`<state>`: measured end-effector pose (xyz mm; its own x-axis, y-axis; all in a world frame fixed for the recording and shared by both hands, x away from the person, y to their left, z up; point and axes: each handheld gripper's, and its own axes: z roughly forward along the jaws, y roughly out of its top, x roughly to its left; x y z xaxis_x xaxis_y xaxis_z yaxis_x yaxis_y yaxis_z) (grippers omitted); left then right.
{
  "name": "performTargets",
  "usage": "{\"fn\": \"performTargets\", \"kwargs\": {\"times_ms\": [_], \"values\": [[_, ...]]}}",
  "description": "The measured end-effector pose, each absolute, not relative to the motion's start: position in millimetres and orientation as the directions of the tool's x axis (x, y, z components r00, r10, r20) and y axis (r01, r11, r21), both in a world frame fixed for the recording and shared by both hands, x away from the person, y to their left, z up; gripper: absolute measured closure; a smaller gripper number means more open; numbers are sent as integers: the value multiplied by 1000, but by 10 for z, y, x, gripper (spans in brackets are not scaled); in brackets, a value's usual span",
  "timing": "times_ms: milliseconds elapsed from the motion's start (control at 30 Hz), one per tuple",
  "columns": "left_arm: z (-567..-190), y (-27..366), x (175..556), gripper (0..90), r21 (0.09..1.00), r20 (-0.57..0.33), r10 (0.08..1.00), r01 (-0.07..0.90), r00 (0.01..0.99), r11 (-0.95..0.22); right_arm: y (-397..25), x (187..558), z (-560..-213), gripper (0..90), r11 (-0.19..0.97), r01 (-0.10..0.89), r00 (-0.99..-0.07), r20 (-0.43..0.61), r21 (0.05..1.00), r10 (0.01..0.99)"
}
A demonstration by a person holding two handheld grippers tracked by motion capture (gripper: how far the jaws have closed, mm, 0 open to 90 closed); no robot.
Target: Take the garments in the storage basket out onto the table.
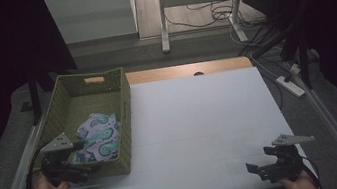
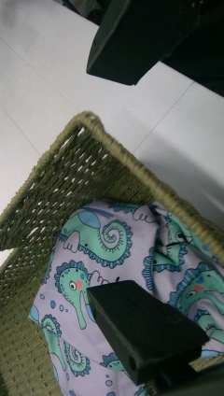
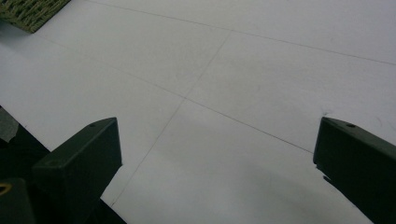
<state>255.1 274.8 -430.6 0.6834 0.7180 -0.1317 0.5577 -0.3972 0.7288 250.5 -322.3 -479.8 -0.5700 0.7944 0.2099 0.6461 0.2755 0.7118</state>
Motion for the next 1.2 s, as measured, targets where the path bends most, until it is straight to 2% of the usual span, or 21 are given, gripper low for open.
{"fn": "performTargets", "kwargs": {"times_ms": [300,533,667,1067,1200], "values": [[-4290,2704,2776,0,712,-151,699,567,699,-414,-3223,2505,-4798,11,276,646,-571,210,712,794],[-4244,2653,2992,0,693,-121,692,560,711,-454,-3224,2506,-4798,11,276,646,-571,211,712,794],[-4267,2631,3110,0,679,-72,705,552,706,-484,-3226,2506,-4798,11,275,646,-571,212,712,793],[-4301,2554,3439,0,641,-103,702,587,704,-494,-3226,2506,-4798,11,275,646,-572,213,712,792],[-4337,2523,3512,0,613,-86,714,602,695,-512,-3227,2508,-4798,11,274,647,-572,214,712,792]]}}
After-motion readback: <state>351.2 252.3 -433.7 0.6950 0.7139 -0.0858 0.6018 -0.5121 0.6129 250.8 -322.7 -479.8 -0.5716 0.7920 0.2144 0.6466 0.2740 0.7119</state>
